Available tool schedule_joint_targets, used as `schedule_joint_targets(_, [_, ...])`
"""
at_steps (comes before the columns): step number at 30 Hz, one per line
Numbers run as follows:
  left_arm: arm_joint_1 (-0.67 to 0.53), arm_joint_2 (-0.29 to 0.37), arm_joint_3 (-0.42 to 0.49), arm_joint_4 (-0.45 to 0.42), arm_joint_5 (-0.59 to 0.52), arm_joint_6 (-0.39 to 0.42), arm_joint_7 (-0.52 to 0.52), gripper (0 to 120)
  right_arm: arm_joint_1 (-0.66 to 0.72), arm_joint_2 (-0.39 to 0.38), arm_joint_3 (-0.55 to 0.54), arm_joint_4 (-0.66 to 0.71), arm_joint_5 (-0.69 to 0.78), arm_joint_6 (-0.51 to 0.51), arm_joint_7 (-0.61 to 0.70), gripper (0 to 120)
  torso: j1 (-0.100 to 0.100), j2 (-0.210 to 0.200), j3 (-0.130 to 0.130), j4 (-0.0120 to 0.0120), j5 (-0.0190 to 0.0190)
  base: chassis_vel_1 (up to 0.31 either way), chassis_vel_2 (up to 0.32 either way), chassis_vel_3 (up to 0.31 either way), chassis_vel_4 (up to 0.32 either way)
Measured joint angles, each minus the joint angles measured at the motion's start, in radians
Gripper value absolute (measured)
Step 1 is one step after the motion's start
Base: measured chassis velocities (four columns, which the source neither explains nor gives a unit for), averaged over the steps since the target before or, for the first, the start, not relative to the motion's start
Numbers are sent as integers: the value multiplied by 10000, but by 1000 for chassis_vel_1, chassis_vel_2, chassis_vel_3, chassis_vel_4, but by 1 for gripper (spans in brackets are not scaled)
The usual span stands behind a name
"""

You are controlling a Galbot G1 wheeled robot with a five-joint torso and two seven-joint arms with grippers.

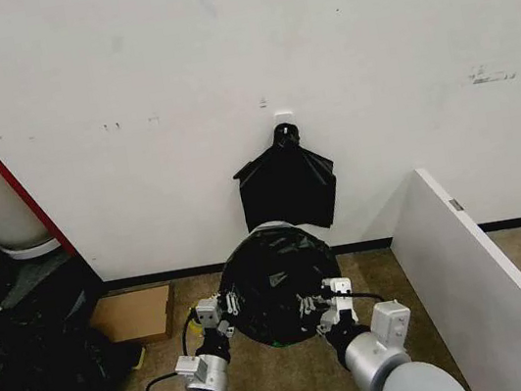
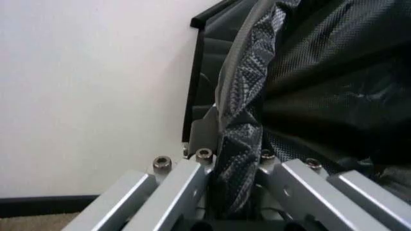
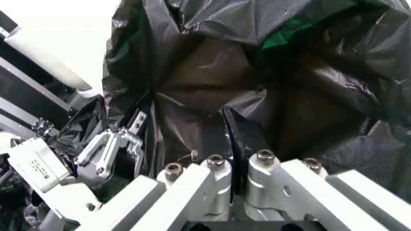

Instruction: Place the garbage bag over the trash bin.

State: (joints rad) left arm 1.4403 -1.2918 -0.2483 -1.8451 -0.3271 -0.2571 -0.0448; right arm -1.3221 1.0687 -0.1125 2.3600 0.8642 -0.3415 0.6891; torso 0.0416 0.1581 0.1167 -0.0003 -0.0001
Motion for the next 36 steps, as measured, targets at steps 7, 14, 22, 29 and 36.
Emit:
schedule_joint_targets(7, [-45, 125, -45, 157, -620, -307, 774, 0, 213, 19, -63, -366, -127, -43, -99, 0, 0, 0, 0, 1, 0, 0, 0, 0, 0])
schedule_joint_targets(14, [-287, 819, -562, 56, -1586, -381, 2187, 0, -260, -218, 71, -15, -660, -12, -662, 0, 0, 0, 0, 1, -1, 0, 0, 0, 0])
schedule_joint_targets(22, [-338, 2119, -531, -494, -2198, 127, 3404, 0, -665, -263, -131, 395, -1464, 136, -1153, 0, 0, 0, 0, 0, 0, 0, 0, 0, 0])
schedule_joint_targets(29, [-62, 1857, -206, -810, -1880, 152, 2751, 0, -489, 59, -633, 110, -2222, 62, -684, 0, 0, 1, -1, 1, -2, 0, 0, 0, 0])
schedule_joint_targets(36, [128, 1657, -57, -1023, -1326, 232, 1741, 0, -49, 539, -944, -1186, -2859, -180, 809, 0, 0, 0, 0, 1, 0, 0, 0, 0, 0])
